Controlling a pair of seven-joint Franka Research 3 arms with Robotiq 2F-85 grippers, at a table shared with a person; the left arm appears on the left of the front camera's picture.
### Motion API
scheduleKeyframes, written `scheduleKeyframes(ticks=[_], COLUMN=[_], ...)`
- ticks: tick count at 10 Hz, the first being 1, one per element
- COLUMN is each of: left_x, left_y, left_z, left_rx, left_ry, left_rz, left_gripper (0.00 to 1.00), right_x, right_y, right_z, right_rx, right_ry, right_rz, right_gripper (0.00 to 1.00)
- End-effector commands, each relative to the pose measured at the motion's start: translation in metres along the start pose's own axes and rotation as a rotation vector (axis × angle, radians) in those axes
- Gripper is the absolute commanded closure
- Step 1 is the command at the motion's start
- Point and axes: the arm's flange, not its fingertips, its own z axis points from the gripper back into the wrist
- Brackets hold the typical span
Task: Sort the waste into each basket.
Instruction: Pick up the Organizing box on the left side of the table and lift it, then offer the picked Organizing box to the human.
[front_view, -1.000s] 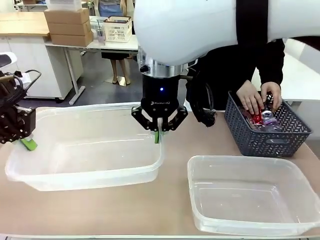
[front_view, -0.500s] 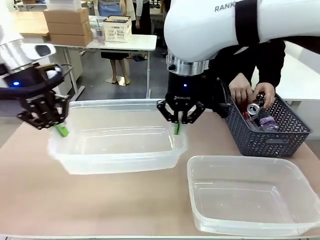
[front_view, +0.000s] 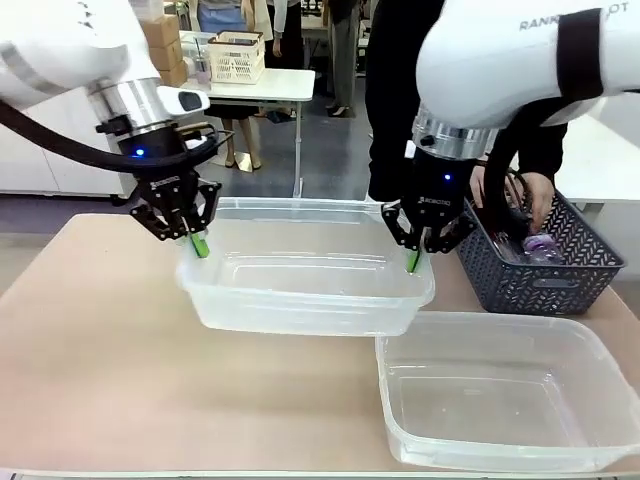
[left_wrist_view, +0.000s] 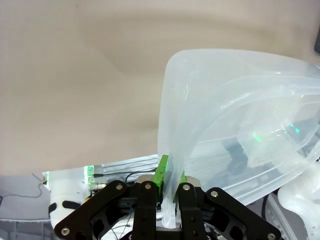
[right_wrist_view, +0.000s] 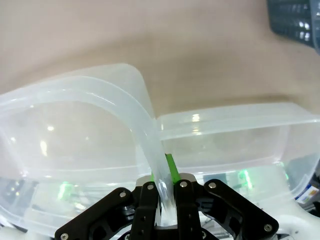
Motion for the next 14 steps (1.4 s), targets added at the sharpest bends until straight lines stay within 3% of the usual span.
scheduleKeyframes(ticks=[1, 2, 3, 14], left_x=[0.0, 0.001, 0.004, 0.004], left_y=[-0.004, 0.004, -0.004, -0.004], left_z=[0.019, 0.017, 0.002, 0.002], left_rx=[-0.056, -0.019, -0.002, -0.002], left_ry=[0.021, 0.037, 0.002, 0.002], left_rz=[-0.017, -0.075, -0.009, -0.009], left_gripper=[0.94, 0.94, 0.94, 0.94], right_x=[-0.003, -0.007, -0.001, -0.001], right_y=[-0.006, 0.007, -0.004, -0.004], right_z=[-0.01, -0.009, 0.0, 0.0], right_rx=[0.03, 0.053, 0.008, 0.008], right_ry=[-0.049, -0.113, -0.014, -0.014], right_rz=[-0.03, -0.071, -0.01, -0.01], right_gripper=[0.96, 0.96, 0.96, 0.96])
